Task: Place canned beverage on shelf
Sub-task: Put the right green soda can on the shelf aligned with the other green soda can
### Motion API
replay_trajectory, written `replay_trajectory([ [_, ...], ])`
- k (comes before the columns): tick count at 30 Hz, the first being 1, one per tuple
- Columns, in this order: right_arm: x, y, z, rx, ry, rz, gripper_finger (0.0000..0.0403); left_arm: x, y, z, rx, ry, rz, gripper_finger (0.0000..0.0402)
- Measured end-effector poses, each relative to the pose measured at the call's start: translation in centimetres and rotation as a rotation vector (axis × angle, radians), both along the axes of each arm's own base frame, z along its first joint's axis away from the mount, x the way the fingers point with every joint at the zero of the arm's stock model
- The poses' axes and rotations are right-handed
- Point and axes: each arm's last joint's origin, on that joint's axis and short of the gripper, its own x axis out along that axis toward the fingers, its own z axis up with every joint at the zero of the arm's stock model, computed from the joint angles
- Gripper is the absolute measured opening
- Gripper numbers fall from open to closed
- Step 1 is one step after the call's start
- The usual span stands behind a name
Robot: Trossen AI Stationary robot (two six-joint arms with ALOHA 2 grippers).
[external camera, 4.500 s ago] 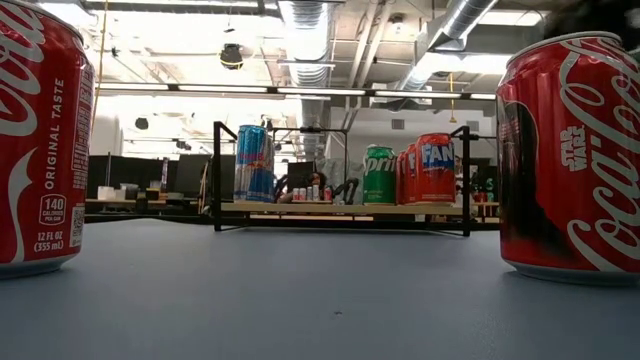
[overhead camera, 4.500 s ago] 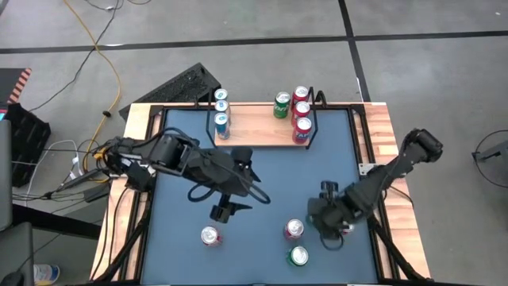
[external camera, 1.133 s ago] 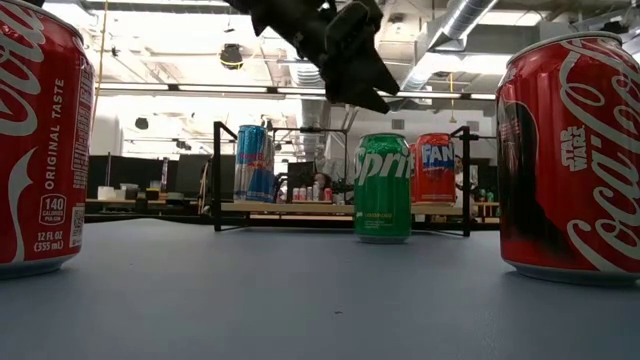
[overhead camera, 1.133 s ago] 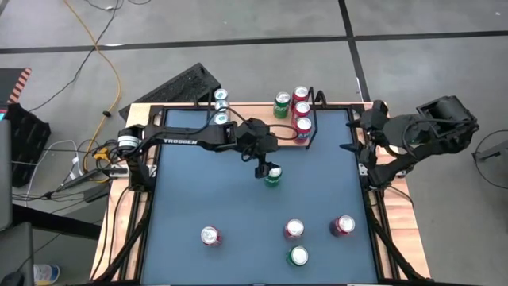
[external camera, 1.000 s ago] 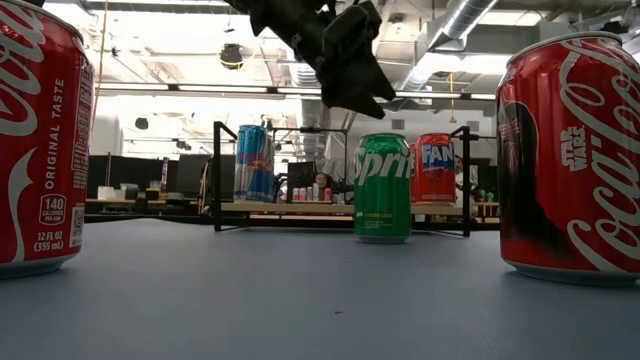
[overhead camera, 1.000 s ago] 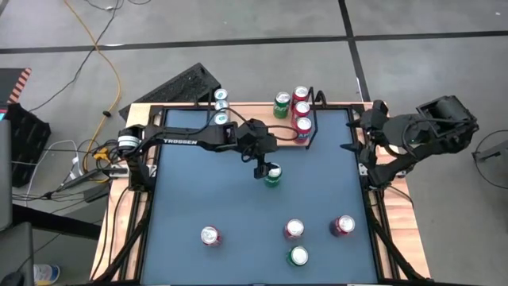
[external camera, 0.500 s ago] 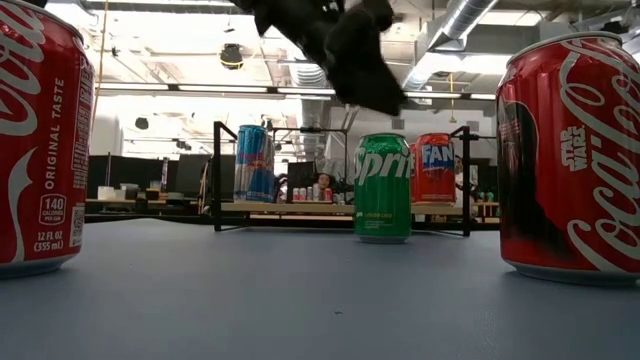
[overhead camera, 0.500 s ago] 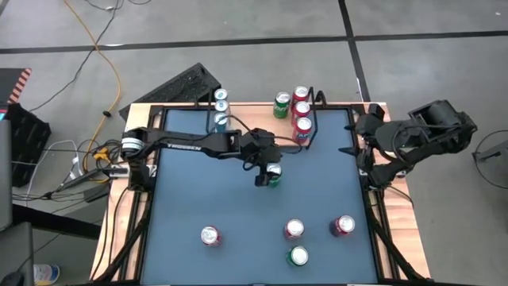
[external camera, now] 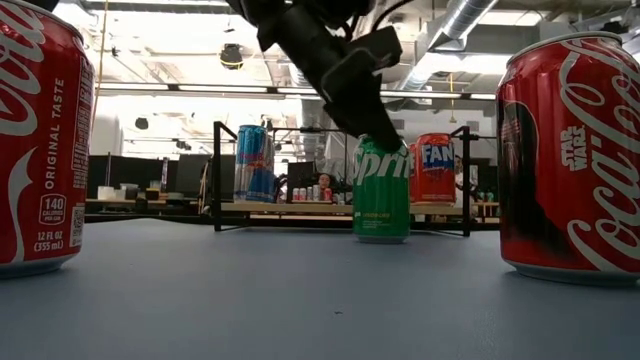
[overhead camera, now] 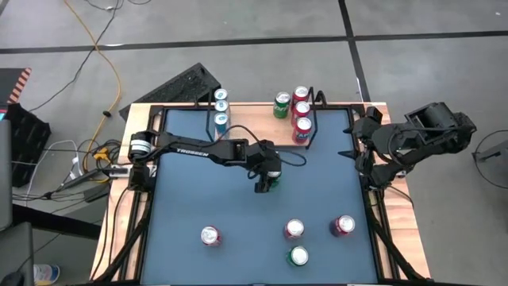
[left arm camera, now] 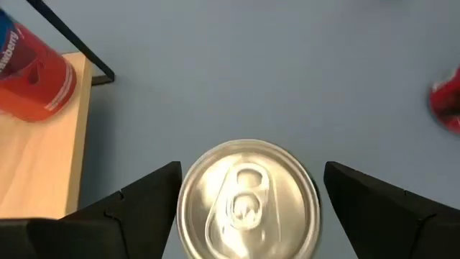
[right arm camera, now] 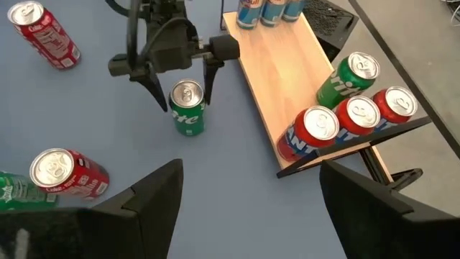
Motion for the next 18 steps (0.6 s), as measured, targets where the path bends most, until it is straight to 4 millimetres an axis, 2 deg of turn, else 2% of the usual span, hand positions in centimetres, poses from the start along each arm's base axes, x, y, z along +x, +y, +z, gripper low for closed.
replay_trajectory([
  [5, 0.00, 0.00, 0.00, 0.000, 0.000, -0.001, 0.0311, -0.01, -0.02, -0.08, -0.008, 0.006, 0.020, 0.0317],
  [11, 0.00, 0.00, 0.00, 0.008, -0.004, -0.011, 0.0311, -0.02, -0.03, -0.10, -0.014, 0.008, 0.027, 0.0269],
  [18, 0.00, 0.00, 0.00, 0.015, -0.008, -0.020, 0.0311, -0.09, 0.12, 0.06, -0.037, 0.003, 0.057, 0.0268],
])
